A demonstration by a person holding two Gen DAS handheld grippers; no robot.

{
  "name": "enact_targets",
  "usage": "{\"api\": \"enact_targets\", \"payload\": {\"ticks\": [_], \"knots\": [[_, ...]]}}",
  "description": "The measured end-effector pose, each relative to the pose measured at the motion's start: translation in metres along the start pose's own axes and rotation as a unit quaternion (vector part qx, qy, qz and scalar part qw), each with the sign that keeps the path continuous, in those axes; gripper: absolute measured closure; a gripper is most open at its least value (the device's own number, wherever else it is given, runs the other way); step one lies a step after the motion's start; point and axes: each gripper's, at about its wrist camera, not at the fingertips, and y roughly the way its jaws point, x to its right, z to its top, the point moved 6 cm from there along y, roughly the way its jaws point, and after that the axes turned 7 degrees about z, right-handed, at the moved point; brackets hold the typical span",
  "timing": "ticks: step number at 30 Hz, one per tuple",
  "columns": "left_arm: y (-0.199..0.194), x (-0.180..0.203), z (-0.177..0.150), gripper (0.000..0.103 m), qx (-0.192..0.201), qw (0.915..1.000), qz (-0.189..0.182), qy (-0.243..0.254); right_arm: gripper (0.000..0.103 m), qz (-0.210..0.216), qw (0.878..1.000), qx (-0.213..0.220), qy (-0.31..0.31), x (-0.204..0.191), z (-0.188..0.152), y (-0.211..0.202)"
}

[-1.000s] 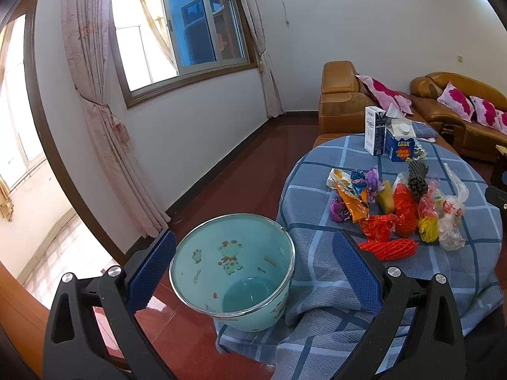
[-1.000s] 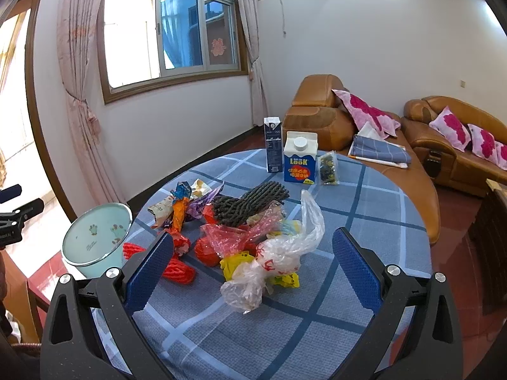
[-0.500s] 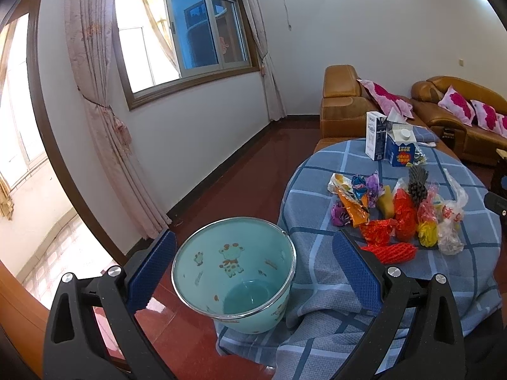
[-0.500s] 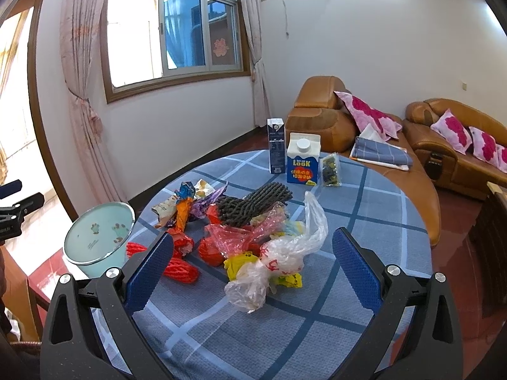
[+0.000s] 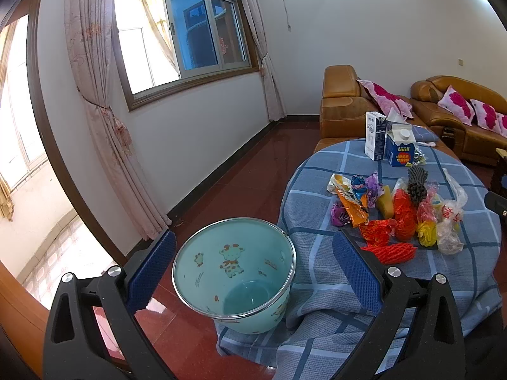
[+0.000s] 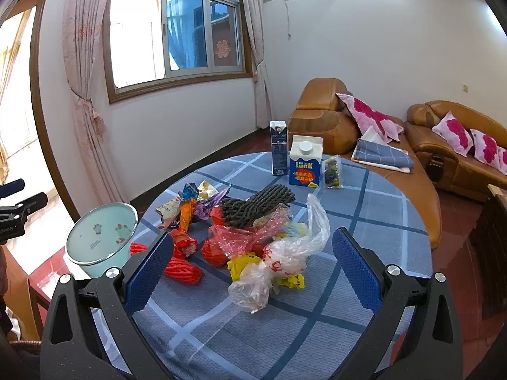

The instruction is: Collect trash

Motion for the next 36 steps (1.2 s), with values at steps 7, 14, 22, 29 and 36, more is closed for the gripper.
{"api": "enact_targets", "payload": {"ticks": [7,14,22,29,36], "knots": [[-0.0016,-0.0008,0.0019,0.006,0.002,1.0,0.0,-0.001,0.005,0.0,1.0,0.001,0.0,-0.0002,0.0002,-0.0002],[-0.0026,-0.0022,0.004,0.006,0.004,1.0,0.001,-0.002,0.005,0.001,1.0,0.001,0.0,-0.001,0.0005,-0.0003],[-0.0016,-0.0036,0.0037,0.006,0.002,1.0,0.001,-0.001,0.005,0.0,1.0,0.001,0.0,-0.0011,0.0003,-0.0005],[-0.0026,-0.0046,0.0039,0.006,0.003,1.0,0.002,-0.001,0.005,0.0,1.0,0.001,0.0,-0.0017,0.0007,-0.0007],[0.0013,0.0004,-0.0009,0.006,-0.004,1.0,0.002,0.004,0.005,-0.001,1.0,0.0,0.0,0.0001,0.0004,0.0003]]}}
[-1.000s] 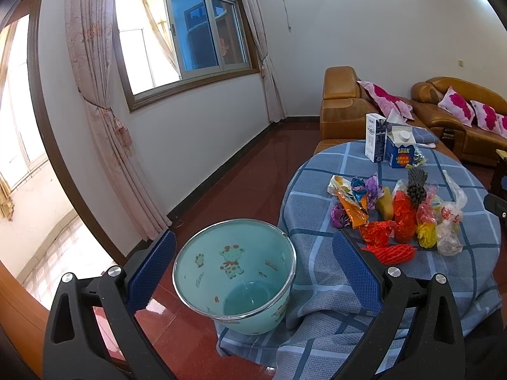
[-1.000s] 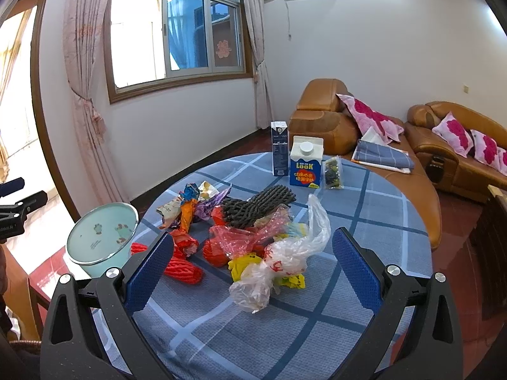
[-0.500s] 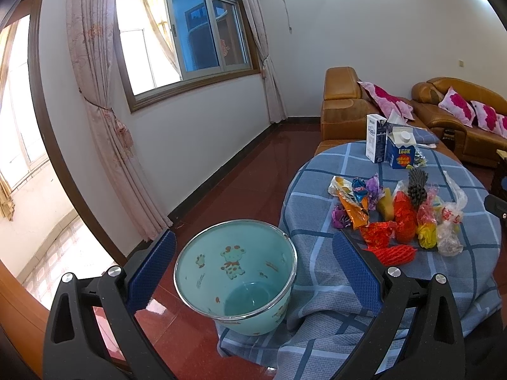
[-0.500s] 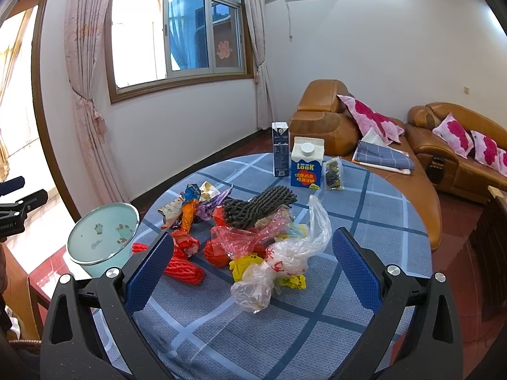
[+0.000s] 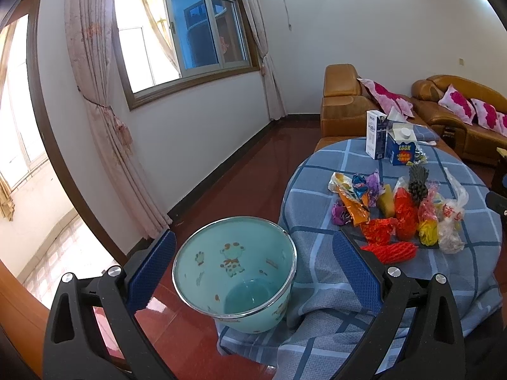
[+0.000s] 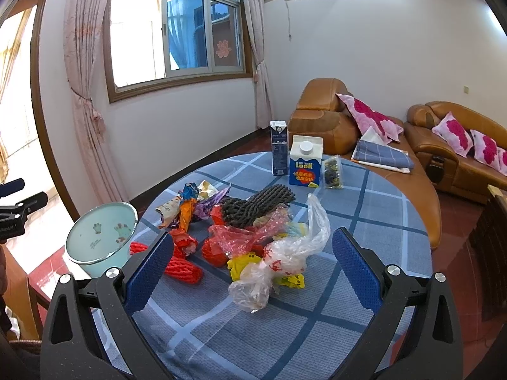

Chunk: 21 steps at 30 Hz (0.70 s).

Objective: Collect trash
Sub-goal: 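Grasp the red mesh net with the left tool while the right tool grasps the clear plastic bag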

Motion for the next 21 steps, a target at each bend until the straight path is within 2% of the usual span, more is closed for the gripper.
{"api": "enact_targets", "payload": {"ticks": [5,9,15,21], "knots": [[0.009,0.009,-0.005,0.006,-0.01,0.9999,-0.006,0.004,0.005,-0.031,1.0,0.004,-0.003,0.024,-0.003,0.007],[0.025,0.035,-0.014,0.006,-0.021,0.9994,-0.015,0.025,0.005,-0.058,0.998,-0.005,0.02,0.06,-0.013,0.022],[0.053,0.076,-0.022,0.006,-0.036,0.9977,-0.039,0.041,0.005,-0.079,0.996,-0.022,0.027,0.085,-0.034,0.04],[0.071,0.118,-0.03,0.008,-0.047,0.9949,-0.072,0.053,0.005,-0.081,0.996,-0.029,0.039,0.096,-0.046,0.048]]}}
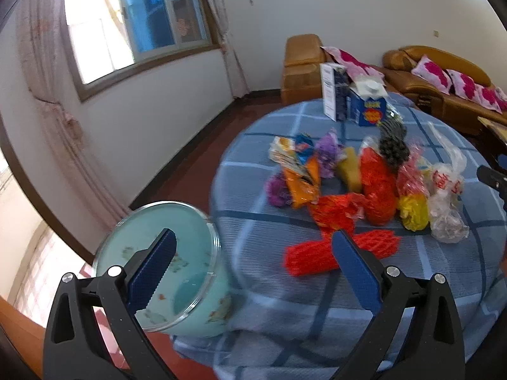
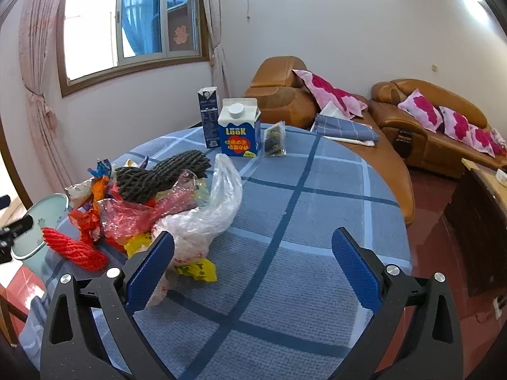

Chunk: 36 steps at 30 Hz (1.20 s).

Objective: Collect trash
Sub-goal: 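Grasp the red mesh net with the left tool while the right tool grasps the clear plastic bag, then carry the red mesh net and clear bag over the blue bin with both tools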

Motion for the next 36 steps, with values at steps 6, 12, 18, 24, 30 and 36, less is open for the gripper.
{"api": "enact_targets", "payload": {"ticks": [6,12,18,24,30,36], "knots": [[0.026,0.026,-0.017,0.046,-0.04,0.9978,-0.053,0.01,0.006,0.013,1.0,-0.004,-0.005,-0.004,-0.003,0.006],[0.028,0.043,-0.019,0.091,-0.037,0.9949,-0.089,0.03,0.017,0.039,0.999,0.005,-0.013,-0.016,0.0,0.006],[0.025,0.044,-0.02,0.096,-0.032,0.9944,-0.093,0.039,0.037,0.072,0.997,-0.026,-0.032,-0.032,-0.006,0.023],[0.018,0.039,-0.016,0.097,-0.028,0.9941,-0.098,0.036,0.077,0.125,0.99,-0.059,-0.043,-0.05,-0.015,0.029],[0.002,0.028,-0.007,0.098,-0.012,0.9949,-0.096,0.028,0.087,0.144,0.988,-0.05,-0.012,-0.043,-0.01,0.015],[-0.016,0.005,0.005,0.098,0.005,0.9964,-0.085,0.009,0.087,0.136,0.991,-0.013,0.011,-0.036,0.01,-0.003]]}}
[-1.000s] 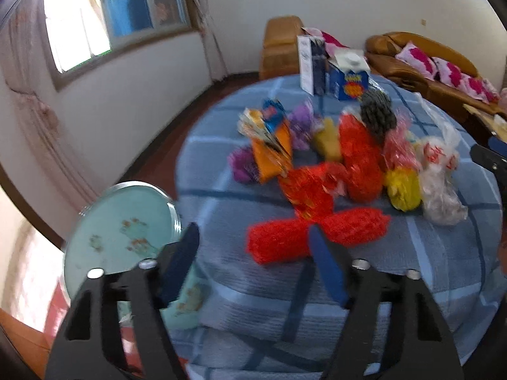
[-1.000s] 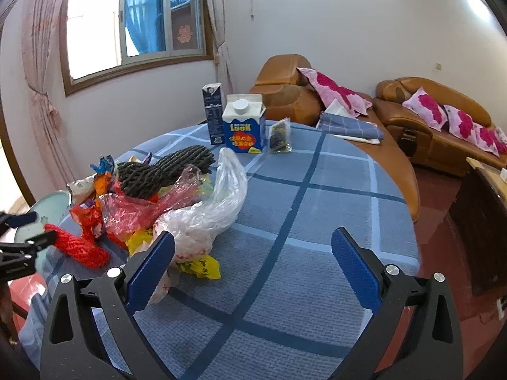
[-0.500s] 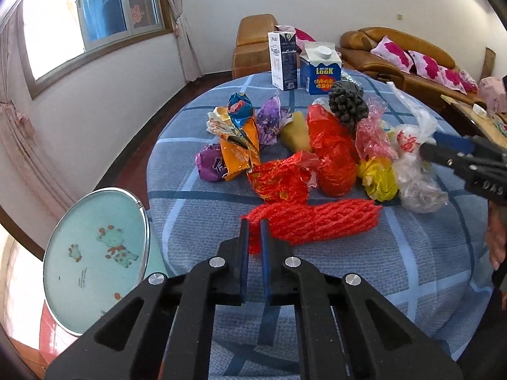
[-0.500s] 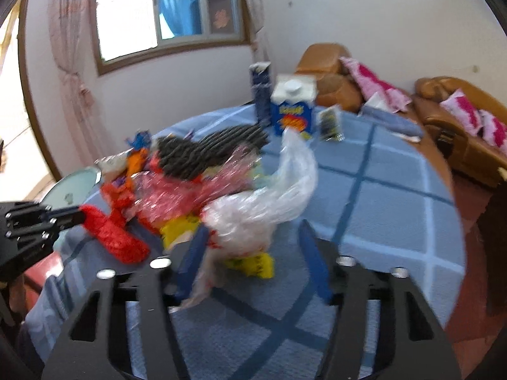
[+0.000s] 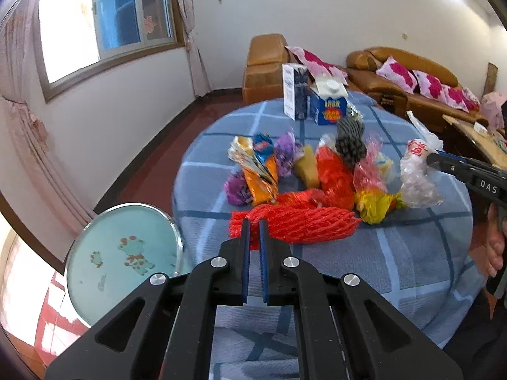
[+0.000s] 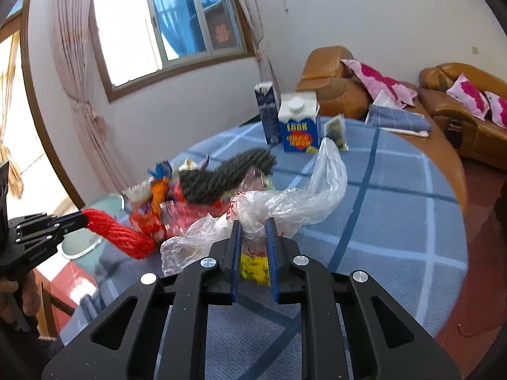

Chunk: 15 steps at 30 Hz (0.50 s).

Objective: Collect trash
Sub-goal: 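Carry the red mesh net and clear bag over the blue bin with both tools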

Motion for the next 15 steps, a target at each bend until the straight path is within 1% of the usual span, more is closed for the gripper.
{"api": "enact_targets", "payload": {"ticks": [3,8,15], "knots": [[-0.009,-0.012,0.005,0.098,0.009,0.9998,0.012,-0.009,0.087,-0.002,1.0,0.004,-0.004,-0.005,0.007,-0.002],[-0.015,-0.04,0.007,0.098,0.018,0.998,0.058,-0.018,0.087,-0.008,1.0,0.004,-0.022,-0.016,0.019,0.01],[-0.018,-0.086,0.004,0.098,0.013,0.9929,0.109,-0.045,0.087,0.003,0.999,0.017,-0.043,-0.04,0.043,0.025]]}}
